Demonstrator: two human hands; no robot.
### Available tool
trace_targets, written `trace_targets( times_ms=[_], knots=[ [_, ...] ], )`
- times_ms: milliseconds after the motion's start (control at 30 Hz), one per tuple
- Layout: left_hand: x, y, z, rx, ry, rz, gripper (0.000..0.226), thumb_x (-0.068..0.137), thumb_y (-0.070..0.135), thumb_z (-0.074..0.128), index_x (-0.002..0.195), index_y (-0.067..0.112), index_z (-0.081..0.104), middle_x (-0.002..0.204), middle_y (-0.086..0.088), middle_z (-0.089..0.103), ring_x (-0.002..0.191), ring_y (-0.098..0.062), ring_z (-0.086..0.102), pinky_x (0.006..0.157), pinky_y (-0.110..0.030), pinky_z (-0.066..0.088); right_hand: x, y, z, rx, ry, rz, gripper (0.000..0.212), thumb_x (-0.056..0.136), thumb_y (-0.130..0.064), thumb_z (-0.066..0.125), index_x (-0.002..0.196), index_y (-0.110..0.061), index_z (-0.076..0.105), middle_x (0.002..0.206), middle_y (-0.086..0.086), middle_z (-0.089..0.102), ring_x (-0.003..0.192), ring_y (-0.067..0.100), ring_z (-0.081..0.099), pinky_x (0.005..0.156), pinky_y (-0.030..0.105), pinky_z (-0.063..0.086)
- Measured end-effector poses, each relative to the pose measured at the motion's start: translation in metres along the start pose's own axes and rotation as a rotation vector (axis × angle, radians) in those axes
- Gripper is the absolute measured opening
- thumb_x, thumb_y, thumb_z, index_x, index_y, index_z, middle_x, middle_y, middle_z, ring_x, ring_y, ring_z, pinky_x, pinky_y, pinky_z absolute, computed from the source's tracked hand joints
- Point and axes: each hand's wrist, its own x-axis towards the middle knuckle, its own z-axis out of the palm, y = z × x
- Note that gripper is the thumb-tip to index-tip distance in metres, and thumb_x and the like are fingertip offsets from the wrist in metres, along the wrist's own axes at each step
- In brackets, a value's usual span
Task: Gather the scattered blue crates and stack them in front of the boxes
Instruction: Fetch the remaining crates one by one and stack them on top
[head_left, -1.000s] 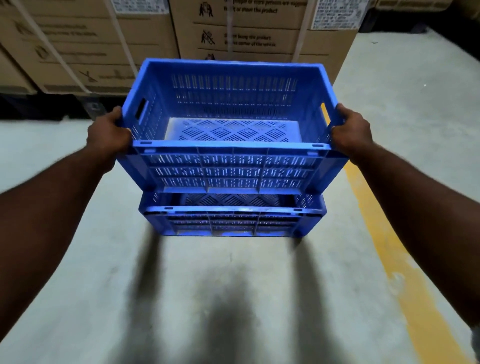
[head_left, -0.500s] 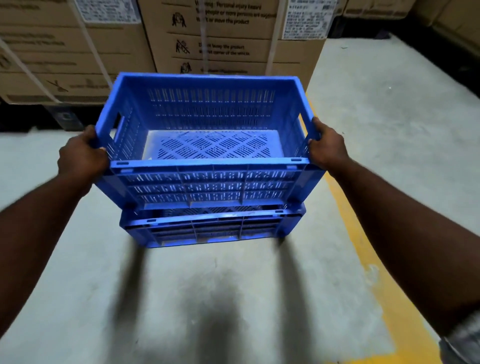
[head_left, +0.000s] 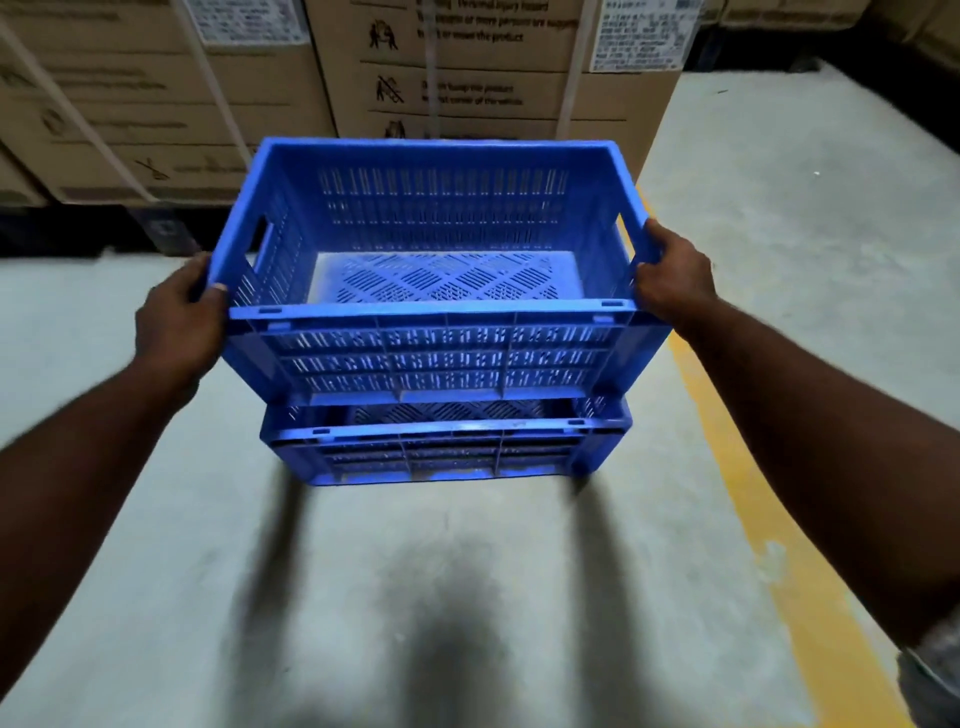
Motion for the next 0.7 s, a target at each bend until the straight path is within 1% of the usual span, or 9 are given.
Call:
trace_targets(
  times_ms=[100,200,267,367,400,500,567,633,700],
  knots=[
    [0.004,0.004,-0.002,0.010,0.037,-0.006,0.049,0.082,0.029,0.047,0.129,0.031,0.059,0.120,-0.001,0.069,0.108,-0.024,0.063,0.096,-0.040,0.051,-0.005,0.003,-0.001,0.031,-0.004,0.015,0.065,0.088,-0.009,0.053,0.149,-0.027,0.037,0.144,0.008,0.050,0.129,0.028,0.049,0.106,0.032,0.038],
    [0.019,0.006,-0.008,0.071,0.020,-0.013,0.052,0.080,0.034,0.047,0.131,0.033,0.057,0.122,-0.003,0.068,0.107,-0.026,0.065,0.092,-0.042,0.054,-0.017,0.006,0.002,0.041,0.013,0.029,0.066,0.087,-0.009,0.051,0.149,-0.028,0.037,0.141,0.009,0.052,0.126,0.030,0.051,0.102,0.034,0.041],
    [0.028,0.006,-0.012,0.098,-0.001,-0.041,0.053,0.079,0.035,0.046,0.131,0.036,0.056,0.122,-0.004,0.067,0.106,-0.028,0.065,0.092,-0.046,0.055,-0.028,0.006,0.006,0.025,0.030,0.016,0.064,0.087,-0.007,0.048,0.147,-0.026,0.038,0.138,0.011,0.054,0.123,0.033,0.053,0.097,0.034,0.043],
    [0.024,0.014,-0.014,0.104,-0.005,-0.059,0.053,0.081,0.030,0.045,0.132,0.036,0.055,0.126,-0.004,0.065,0.109,-0.029,0.064,0.094,-0.045,0.053,-0.036,0.003,0.010,-0.038,0.050,-0.019,0.058,0.086,-0.004,0.046,0.141,-0.022,0.044,0.130,0.016,0.058,0.115,0.036,0.056,0.083,0.031,0.042],
    [0.020,0.015,-0.014,0.100,-0.006,-0.058,0.052,0.081,0.029,0.043,0.132,0.037,0.055,0.125,-0.004,0.065,0.109,-0.029,0.063,0.095,-0.045,0.053,-0.035,0.003,0.009,-0.054,0.053,-0.026,0.057,0.085,-0.004,0.047,0.140,-0.021,0.045,0.129,0.017,0.059,0.114,0.037,0.056,0.082,0.031,0.042],
    [0.002,0.013,-0.014,0.142,-0.032,-0.019,0.049,0.077,0.029,0.039,0.122,0.039,0.056,0.117,-0.006,0.067,0.103,-0.034,0.064,0.091,-0.049,0.053,-0.019,0.004,0.003,-0.056,0.031,-0.013,0.063,0.084,-0.006,0.049,0.145,-0.023,0.042,0.136,0.015,0.055,0.123,0.034,0.053,0.097,0.034,0.043],
    [-0.016,0.011,-0.012,0.197,-0.055,-0.004,0.038,0.081,0.025,0.039,0.115,0.031,0.057,0.111,-0.011,0.066,0.099,-0.037,0.061,0.086,-0.045,0.051,-0.008,0.005,-0.003,-0.040,0.007,-0.013,0.066,0.085,-0.007,0.050,0.147,-0.024,0.040,0.143,0.011,0.051,0.130,0.030,0.048,0.106,0.032,0.037],
    [-0.028,0.010,-0.008,0.230,-0.050,0.024,0.029,0.087,0.020,0.039,0.111,0.026,0.056,0.109,-0.014,0.064,0.097,-0.039,0.058,0.082,-0.044,0.047,0.000,0.005,-0.006,-0.043,-0.008,-0.032,0.066,0.085,-0.008,0.051,0.147,-0.024,0.040,0.145,0.009,0.049,0.132,0.028,0.046,0.109,0.031,0.035],
    [-0.034,0.009,-0.006,0.226,-0.054,0.038,0.031,0.089,0.018,0.039,0.114,0.026,0.056,0.110,-0.014,0.065,0.098,-0.039,0.057,0.083,-0.045,0.047,0.004,0.005,-0.009,-0.049,-0.020,-0.043,0.065,0.085,-0.008,0.051,0.147,-0.024,0.041,0.146,0.009,0.049,0.133,0.029,0.045,0.110,0.032,0.034]
  ],
)
